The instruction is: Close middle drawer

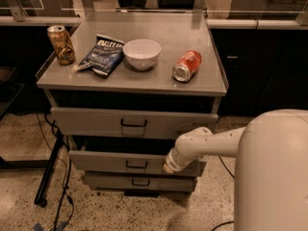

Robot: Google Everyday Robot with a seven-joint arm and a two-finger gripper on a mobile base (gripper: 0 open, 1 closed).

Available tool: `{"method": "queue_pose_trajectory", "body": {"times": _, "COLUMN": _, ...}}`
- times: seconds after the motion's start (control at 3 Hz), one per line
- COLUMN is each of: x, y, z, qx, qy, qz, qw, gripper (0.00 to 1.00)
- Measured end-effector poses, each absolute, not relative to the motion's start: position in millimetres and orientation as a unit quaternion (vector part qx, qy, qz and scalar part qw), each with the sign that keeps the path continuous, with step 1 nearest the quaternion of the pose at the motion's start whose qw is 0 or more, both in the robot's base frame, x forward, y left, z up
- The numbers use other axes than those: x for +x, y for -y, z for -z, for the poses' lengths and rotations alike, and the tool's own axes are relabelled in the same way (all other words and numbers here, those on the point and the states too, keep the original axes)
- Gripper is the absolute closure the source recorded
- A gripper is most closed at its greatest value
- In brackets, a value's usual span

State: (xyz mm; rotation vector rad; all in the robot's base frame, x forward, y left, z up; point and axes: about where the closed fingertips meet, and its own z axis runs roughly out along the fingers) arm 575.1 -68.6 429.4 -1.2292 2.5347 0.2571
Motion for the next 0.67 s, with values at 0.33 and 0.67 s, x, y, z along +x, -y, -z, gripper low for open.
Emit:
{"method": "queue_pose_trajectory", "body": {"times": 0.33, "x": 575.1, "y": 68.6, "z": -429.4, "qx": -0.429, "qy": -0.885, "qz": -0.090, "qw": 0.156, "gripper": 0.14}}
{"method": "queue_pose_trajectory", "body": {"times": 0.67, "x": 575.0, "y": 68.6, "z": -429.3, "qx": -0.429, "qy": -0.885, "qz": -0.090, "qw": 0.156, "gripper": 0.00}}
